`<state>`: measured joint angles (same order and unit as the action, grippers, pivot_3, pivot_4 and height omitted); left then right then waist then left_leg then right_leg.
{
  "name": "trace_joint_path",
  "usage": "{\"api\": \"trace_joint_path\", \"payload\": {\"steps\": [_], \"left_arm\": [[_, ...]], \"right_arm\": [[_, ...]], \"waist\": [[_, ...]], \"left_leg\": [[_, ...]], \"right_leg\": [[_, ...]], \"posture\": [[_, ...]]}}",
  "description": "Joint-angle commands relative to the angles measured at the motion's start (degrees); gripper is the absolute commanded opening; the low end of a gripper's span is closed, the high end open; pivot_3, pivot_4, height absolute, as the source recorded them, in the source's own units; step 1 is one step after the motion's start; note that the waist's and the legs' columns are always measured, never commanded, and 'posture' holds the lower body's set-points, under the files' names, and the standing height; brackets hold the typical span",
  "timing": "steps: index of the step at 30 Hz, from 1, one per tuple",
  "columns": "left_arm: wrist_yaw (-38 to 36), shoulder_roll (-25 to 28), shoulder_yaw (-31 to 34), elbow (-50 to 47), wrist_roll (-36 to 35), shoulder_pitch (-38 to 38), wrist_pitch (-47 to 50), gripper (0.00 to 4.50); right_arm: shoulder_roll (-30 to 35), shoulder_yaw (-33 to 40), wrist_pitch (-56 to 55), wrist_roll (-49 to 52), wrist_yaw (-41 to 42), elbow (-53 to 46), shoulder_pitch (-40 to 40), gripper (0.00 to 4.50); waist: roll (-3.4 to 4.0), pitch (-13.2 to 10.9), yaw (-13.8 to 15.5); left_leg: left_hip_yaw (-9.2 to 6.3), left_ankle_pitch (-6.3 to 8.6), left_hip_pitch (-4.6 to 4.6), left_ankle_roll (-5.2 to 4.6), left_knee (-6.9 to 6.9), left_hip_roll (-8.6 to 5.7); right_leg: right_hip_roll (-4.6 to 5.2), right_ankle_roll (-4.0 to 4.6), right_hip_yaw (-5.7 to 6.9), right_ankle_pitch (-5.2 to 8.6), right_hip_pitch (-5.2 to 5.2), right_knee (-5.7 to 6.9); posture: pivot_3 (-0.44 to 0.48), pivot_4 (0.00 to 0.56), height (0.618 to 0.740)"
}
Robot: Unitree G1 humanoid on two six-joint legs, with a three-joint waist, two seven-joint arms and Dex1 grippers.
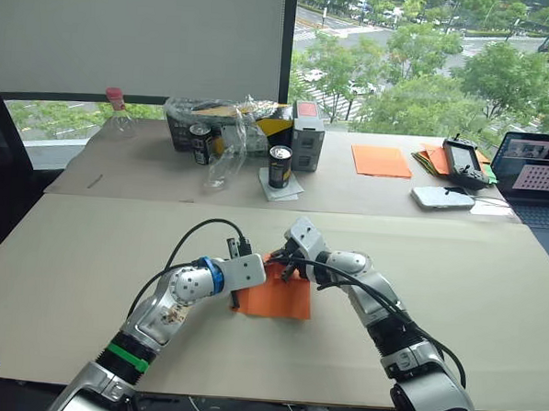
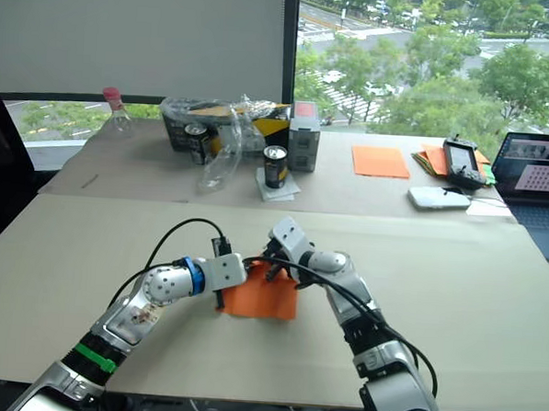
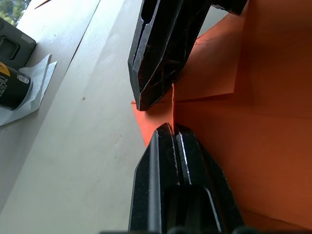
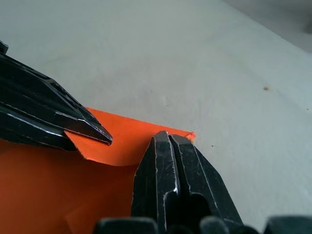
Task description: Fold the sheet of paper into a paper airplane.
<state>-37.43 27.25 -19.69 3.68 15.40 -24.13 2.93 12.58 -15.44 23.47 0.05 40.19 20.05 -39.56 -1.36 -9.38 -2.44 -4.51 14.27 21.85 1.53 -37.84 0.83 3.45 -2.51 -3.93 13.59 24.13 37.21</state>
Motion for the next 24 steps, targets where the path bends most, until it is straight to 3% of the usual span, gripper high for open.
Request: {"api": "trace_joint_path", "payload": {"steps": [1,4,10,16,19,24], "left_arm": [[-1.3,-1.8,4.0,-3.6,-5.5,2.0,6.7,0.55],[-3.1,-1.7,6.9,-7.1,-9.3,2.9,9.9,1.58],[-6.2,-0.1,19.0,-12.1,-22.8,5.1,16.9,3.53],[-2.9,-1.3,27.7,-11.2,-31.7,2.8,24.2,3.53],[-1.3,-2.0,27.3,-9.5,-32.4,1.5,25.8,2.74],[-1.0,-3.0,21.3,-6.8,-29.6,0.6,25.5,1.03]], "right_arm": [[0.4,-0.5,-2.4,-0.9,0.6,1.1,-1.1,0.00],[0.4,-0.7,-2.5,-1.1,1.0,1.9,-0.9,0.00],[-0.8,-1.4,-3.4,-1.3,1.7,3.1,-0.1,0.00],[-1.2,-2.4,-4.1,-2.1,1.9,3.7,0.3,0.00],[-1.5,-2.9,-4.0,-2.4,1.8,3.3,0.7,0.00],[-2.7,-2.4,-2.6,-1.5,1.5,1.7,1.5,0.00]], "waist": [[0.00,0.0,-0.1],[0.00,0.0,-0.2],[0.00,0.0,-0.4],[0.00,0.0,-0.4],[0.00,0.0,-0.4],[0.00,0.0,-0.6]], "left_leg": [[0.00,0.00,0.00,0.00,0.00,0.00],[0.00,0.00,0.11,0.00,0.00,0.01],[-0.01,0.00,0.06,0.00,0.01,0.04],[-0.01,0.00,0.02,0.00,0.01,0.05],[-0.01,0.00,0.01,0.00,0.01,0.04],[-0.01,0.00,0.00,0.00,0.01,0.04]], "right_leg": [[0.00,0.00,0.00,0.00,0.00,-0.01],[0.00,0.00,0.00,0.00,0.09,-0.01],[-0.02,0.00,0.00,0.00,0.09,0.00],[-0.02,0.00,0.00,0.00,0.05,0.00],[-0.02,0.00,0.00,0.00,0.04,0.00],[-0.02,0.02,0.00,-0.01,0.04,0.00]], "posture": [[0.000,0.150,0.730],[0.000,0.150,0.730],[0.000,0.150,0.730],[0.000,0.150,0.730],[0.000,0.150,0.730],[0.000,0.150,0.730]]}}
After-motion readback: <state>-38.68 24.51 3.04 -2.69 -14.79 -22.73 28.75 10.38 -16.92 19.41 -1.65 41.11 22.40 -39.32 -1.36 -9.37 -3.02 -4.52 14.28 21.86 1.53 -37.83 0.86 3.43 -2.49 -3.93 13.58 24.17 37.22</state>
